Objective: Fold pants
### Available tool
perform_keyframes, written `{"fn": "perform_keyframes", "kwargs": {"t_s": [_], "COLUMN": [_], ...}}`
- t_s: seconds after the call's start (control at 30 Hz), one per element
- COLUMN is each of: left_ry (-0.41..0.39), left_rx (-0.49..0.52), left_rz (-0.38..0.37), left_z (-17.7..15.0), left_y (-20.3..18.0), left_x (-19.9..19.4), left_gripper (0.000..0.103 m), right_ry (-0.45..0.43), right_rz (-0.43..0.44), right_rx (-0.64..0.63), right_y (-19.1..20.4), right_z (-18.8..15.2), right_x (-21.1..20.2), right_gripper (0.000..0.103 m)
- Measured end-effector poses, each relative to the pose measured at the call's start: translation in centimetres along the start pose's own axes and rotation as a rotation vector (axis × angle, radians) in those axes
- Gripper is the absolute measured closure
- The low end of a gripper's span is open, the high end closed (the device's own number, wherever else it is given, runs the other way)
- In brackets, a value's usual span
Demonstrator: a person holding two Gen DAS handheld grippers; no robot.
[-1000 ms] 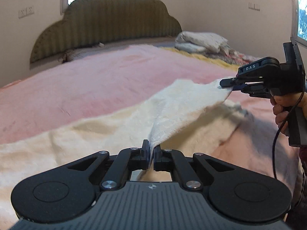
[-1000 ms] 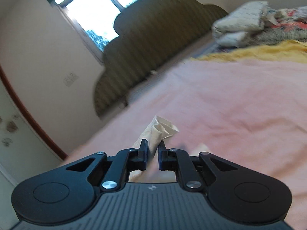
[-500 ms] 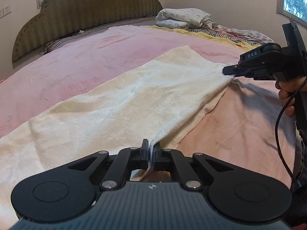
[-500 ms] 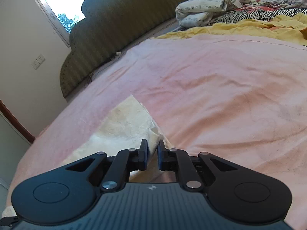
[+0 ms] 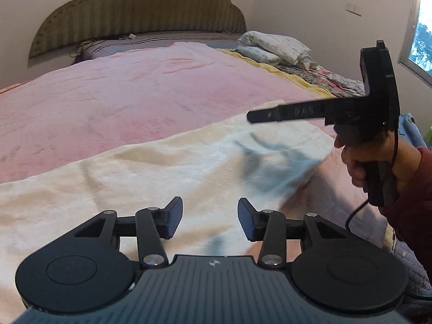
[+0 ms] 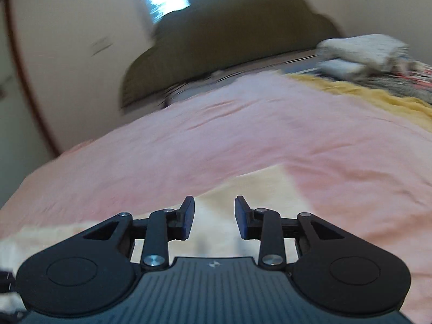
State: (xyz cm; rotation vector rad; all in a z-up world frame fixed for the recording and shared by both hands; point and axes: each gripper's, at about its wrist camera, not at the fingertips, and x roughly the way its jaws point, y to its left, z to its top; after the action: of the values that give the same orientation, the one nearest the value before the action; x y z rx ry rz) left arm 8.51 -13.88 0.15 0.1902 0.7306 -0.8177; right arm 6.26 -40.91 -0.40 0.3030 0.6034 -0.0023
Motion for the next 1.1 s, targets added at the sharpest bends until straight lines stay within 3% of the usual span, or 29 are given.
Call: {"fn": "perform_keyframes", "kwargs": {"t_s": [0.17,0.23,0.33,0.4,0.47,0.53,0.63,0.73,0.83,0.9,1.0,1.1], "left_ry": [0.019,0.091,0.171,0.207,0.191,0.168,0.118,0.153,0.185,0.158,0.099,0.041], "left_rx": [-0.059,-0.107,-0.172,-0.210,-0.223,-0.234,-0.230,-0.194,-0.176,-0.195,-0.208,-0.239], "left_rz": [0.200,0.225,0.226,0.246,0.303,0.347,0.313,0.275,0.313,0.371,0.390,0.452], "left_z": [1.4,2.0,2.1,2.1,2.4,2.7,2.2,1.0,0.5,0.7,0.4,-1.2], "left_y": [5.7,8.3,10.9,12.1,12.8,12.7,11.8,10.4,9.9,9.5,8.9,9.3], "left_x": [-1.3,-0.8,1.3,3.6,4.9,4.4,1.8,1.1,3.5,3.5,0.7,-3.2], "left_gripper": [0.053,0.052,0.052,0.052,0.051,0.051,0.048,0.041,0.040,0.040,0.039,0.034], "right_ry": [0.148,0.245,0.299,0.274,0.248,0.234,0.193,0.257,0.326,0.293,0.229,0.225], "right_rz": [0.166,0.245,0.198,0.219,0.161,0.126,0.152,0.277,0.256,0.250,0.184,0.276], "right_rx": [-0.348,-0.430,-0.541,-0.468,-0.442,-0.401,-0.391,-0.436,-0.495,-0.454,-0.451,-0.501], "right_y": [9.1,11.4,13.3,12.6,12.3,12.0,11.7,11.5,11.9,11.8,13.2,15.1], "right_z": [0.6,0.3,-1.3,-0.5,0.2,0.7,0.6,-0.7,-2.2,-1.9,-1.4,-2.4], "right_x": [5.8,7.7,10.6,11.7,12.5,12.9,9.3,6.5,7.8,9.0,8.6,6.9], "right_gripper": [0.070,0.071,0.070,0.069,0.069,0.068,0.068,0.060,0.058,0.056,0.054,0.055]}}
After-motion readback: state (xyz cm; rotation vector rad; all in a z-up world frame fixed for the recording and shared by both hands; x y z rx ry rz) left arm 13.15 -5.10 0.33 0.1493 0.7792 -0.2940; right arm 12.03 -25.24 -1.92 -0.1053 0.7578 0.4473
